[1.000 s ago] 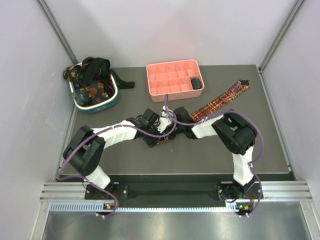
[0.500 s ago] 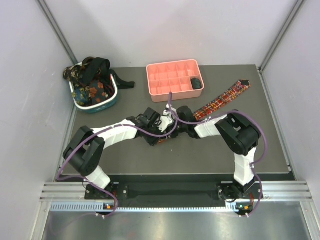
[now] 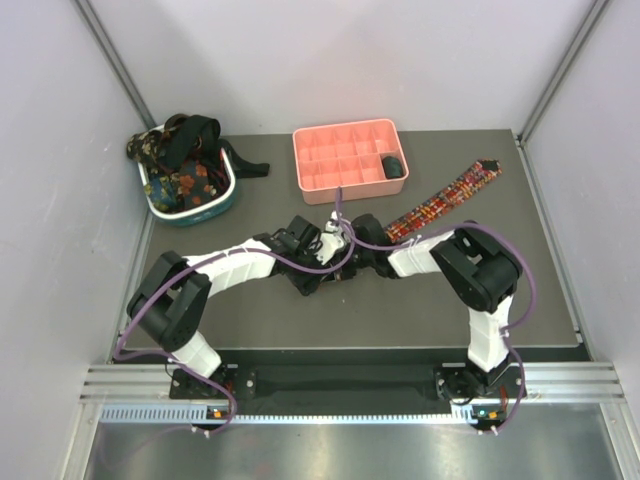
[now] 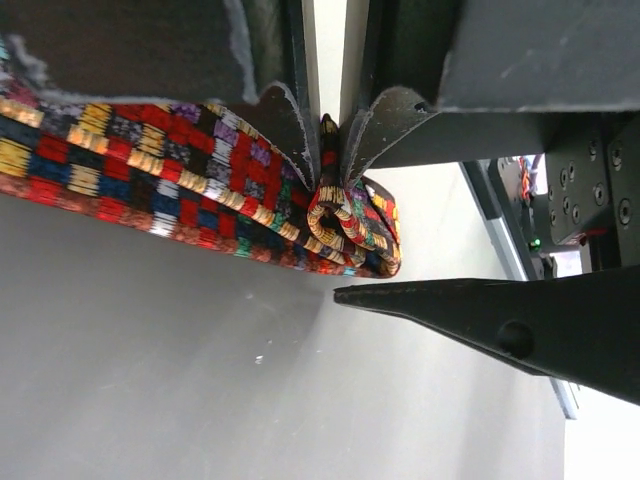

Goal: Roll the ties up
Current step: Roll the tie

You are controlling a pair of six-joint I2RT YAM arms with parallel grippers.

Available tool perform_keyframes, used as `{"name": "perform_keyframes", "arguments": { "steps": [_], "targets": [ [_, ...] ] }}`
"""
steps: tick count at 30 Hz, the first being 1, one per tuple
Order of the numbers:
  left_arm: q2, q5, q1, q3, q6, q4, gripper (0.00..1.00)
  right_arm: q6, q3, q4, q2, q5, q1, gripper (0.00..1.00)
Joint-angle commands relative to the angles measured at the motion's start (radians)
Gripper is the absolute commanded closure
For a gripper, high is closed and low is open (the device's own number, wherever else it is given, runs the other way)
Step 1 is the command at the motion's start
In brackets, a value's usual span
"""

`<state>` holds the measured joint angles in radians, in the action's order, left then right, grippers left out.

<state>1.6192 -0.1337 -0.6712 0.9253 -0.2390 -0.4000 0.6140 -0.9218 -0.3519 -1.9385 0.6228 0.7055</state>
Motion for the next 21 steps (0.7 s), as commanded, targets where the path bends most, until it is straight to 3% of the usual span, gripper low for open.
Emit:
{"name": "perform_keyframes", "arguments": {
  "steps": [1,8,14,18,21],
  "targets": [
    [-0.025,-0.010,0.002,-0.011,-0.023,0.004,0.36,0.006,-0.025,-0.058,-0.005,0.012,0.017,0.89],
    [0.005,-0.027,0.004,0.006,-0.065,0.038,0.41,0.003,-0.031,-0.044,-0.013,0.011,0.018,0.89],
    [0.047,-0.035,0.002,0.007,-0.094,0.052,0.54,-0.008,-0.038,-0.033,-0.011,0.014,0.018,0.86],
    [0.048,-0.029,0.002,0.006,-0.095,0.035,0.61,-0.014,-0.042,-0.024,-0.011,0.017,0.017,0.68],
    [0.057,-0.006,0.002,0.010,-0.089,0.001,0.63,-0.017,-0.051,-0.007,0.001,0.015,0.011,0.64]
  ]
}}
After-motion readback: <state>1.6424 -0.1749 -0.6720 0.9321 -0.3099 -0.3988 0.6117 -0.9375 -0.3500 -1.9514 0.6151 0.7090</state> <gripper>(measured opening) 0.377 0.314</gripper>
